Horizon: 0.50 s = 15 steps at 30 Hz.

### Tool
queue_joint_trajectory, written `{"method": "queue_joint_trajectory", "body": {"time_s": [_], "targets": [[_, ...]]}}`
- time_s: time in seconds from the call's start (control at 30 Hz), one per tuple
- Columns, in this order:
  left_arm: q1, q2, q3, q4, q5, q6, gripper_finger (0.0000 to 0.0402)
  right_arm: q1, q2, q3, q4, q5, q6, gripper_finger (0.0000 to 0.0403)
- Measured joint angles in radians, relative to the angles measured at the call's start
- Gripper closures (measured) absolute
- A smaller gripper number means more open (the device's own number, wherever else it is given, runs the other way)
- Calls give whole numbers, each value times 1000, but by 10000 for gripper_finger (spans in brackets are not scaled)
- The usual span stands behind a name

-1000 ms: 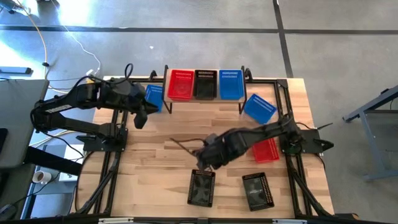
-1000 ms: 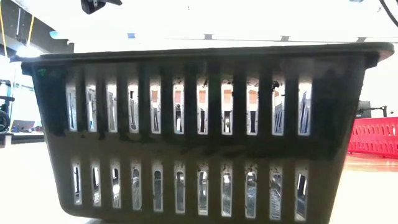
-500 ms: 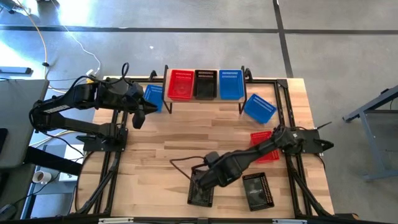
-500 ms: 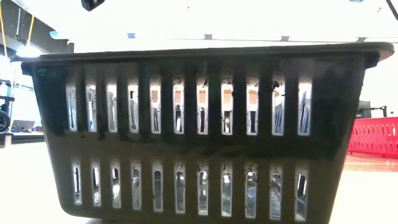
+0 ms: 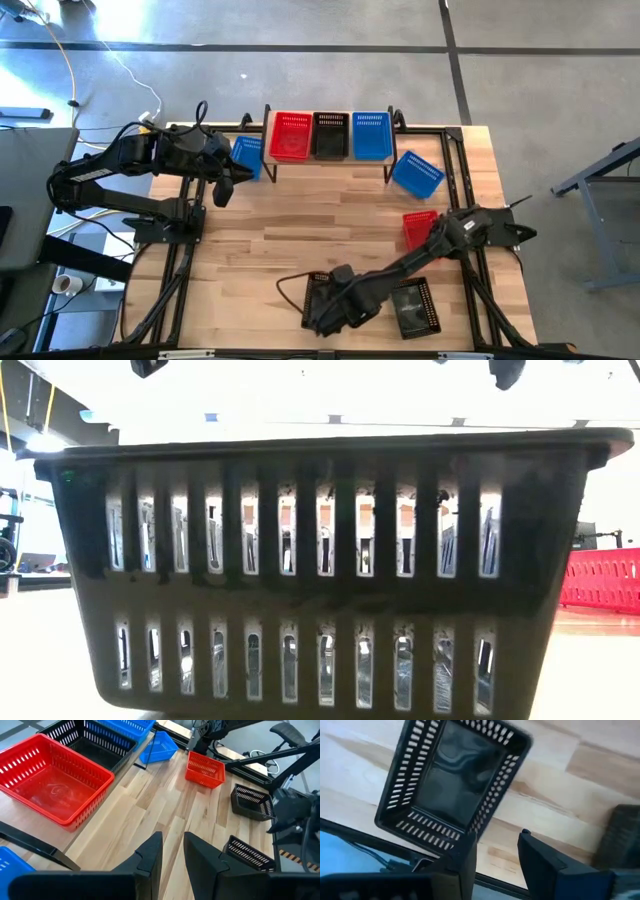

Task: Stack baskets on shelf by color
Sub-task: Stack the left black bin on top of the black bin on the shelf

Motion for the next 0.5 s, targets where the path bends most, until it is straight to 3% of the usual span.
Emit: {"method": "queue_joint_trajectory", "body": {"time_s": [0.5], "targets": [[0,0,0,0,0,-1,332,12,129,0,67,0,85,274]]}}
